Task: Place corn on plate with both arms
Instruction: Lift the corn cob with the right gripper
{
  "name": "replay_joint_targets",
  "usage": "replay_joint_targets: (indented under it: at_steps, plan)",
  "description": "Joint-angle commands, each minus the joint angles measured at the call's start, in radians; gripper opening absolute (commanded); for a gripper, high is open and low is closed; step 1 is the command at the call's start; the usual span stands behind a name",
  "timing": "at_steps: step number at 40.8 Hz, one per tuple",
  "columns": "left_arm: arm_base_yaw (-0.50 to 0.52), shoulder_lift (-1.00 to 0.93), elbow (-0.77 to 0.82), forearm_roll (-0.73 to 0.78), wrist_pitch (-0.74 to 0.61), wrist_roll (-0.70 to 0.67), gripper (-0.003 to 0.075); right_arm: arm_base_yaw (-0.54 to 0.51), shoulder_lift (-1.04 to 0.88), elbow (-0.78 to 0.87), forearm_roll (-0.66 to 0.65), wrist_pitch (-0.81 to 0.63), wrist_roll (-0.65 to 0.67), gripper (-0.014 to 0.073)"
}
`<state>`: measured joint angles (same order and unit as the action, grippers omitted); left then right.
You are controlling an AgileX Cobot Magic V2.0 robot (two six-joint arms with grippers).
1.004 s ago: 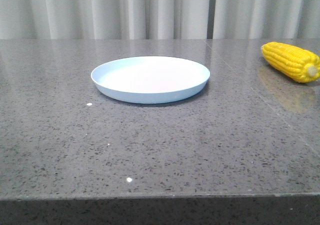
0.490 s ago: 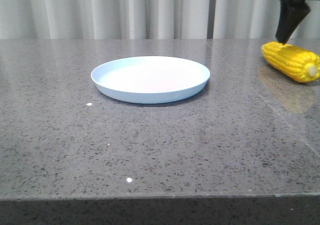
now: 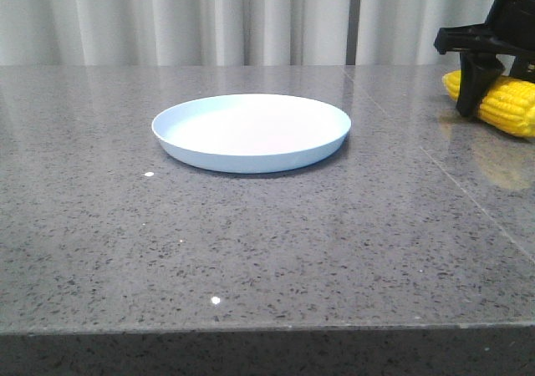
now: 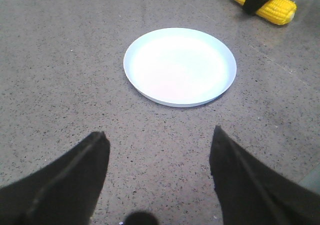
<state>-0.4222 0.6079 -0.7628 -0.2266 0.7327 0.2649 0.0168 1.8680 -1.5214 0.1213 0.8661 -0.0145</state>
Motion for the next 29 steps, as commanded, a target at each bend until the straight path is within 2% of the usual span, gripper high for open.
replay_joint_targets:
  at_steps: [1, 9, 15, 22, 29]
  plan:
    - [-0.007, -0.001, -0.026, -0.016, -0.065, -0.003, 0.0440, -0.002, -0.076, -0.033, 0.007, -0.016, -0.006, 0.0262]
    - [-0.007, -0.001, -0.026, -0.016, -0.065, -0.003, 0.0440, 0.021, -0.170, -0.033, 0.007, 0.002, -0.006, 0.0262]
    - [-0.007, -0.001, -0.026, -0.016, -0.065, -0.003, 0.0440, 0.097, -0.265, -0.033, 0.007, 0.010, -0.007, 0.0262]
    - [-0.007, -0.001, -0.026, -0.016, -0.065, -0.003, 0.0440, 0.243, -0.341, -0.033, 0.007, 0.024, -0.007, 0.0262]
    - [-0.007, -0.001, -0.026, -0.016, -0.065, -0.003, 0.0440, 0.408, -0.339, -0.033, 0.007, 0.023, -0.007, 0.0262]
